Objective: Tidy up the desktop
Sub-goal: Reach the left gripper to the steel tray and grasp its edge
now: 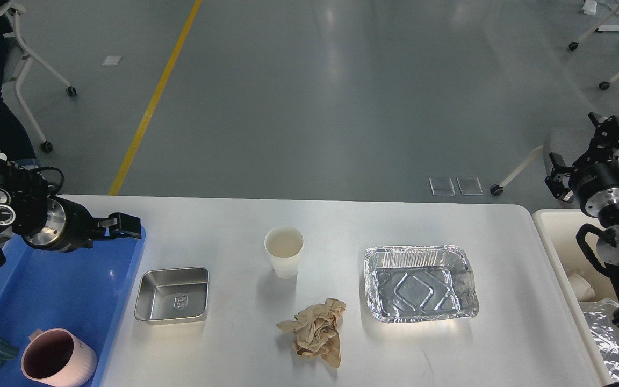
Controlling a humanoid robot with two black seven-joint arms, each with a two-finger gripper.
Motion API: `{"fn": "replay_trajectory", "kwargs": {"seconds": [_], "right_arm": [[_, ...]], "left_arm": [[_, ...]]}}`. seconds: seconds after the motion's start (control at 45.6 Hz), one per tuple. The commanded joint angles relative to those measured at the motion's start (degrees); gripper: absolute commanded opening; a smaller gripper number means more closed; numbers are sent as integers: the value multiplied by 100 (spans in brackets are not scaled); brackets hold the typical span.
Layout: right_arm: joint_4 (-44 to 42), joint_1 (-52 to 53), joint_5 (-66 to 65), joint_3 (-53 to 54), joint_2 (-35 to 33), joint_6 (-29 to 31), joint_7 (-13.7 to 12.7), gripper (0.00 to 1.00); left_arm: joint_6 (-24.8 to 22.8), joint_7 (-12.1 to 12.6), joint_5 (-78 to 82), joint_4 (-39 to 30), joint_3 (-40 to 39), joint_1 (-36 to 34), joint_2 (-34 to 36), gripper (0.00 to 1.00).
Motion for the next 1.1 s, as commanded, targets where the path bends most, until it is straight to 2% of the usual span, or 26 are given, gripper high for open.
{"fn": "replay_trajectory", "kwargs": {"seconds": [0.0,0.088,0.329,0.9,1.075], "right_arm": [[-2,-36,-1,-1,1,0,0,100],[-2,-79,-1,-1,1,0,9,100],[-2,-80,-1,-1,10,0,0,100],[-11,-71,-1,-1,54,0,9,100],[-11,-80,-1,-1,45,0,9,100]], "left_arm": [[-47,301,-24,0,85,110,-273,97],[-47,477,-59,9,77,136,-343,97],[-20,758,-59,26,15,356,-475,98],[6,829,-6,88,85,470,-528,98],[41,1030,3,211,77,602,-677,98]]}}
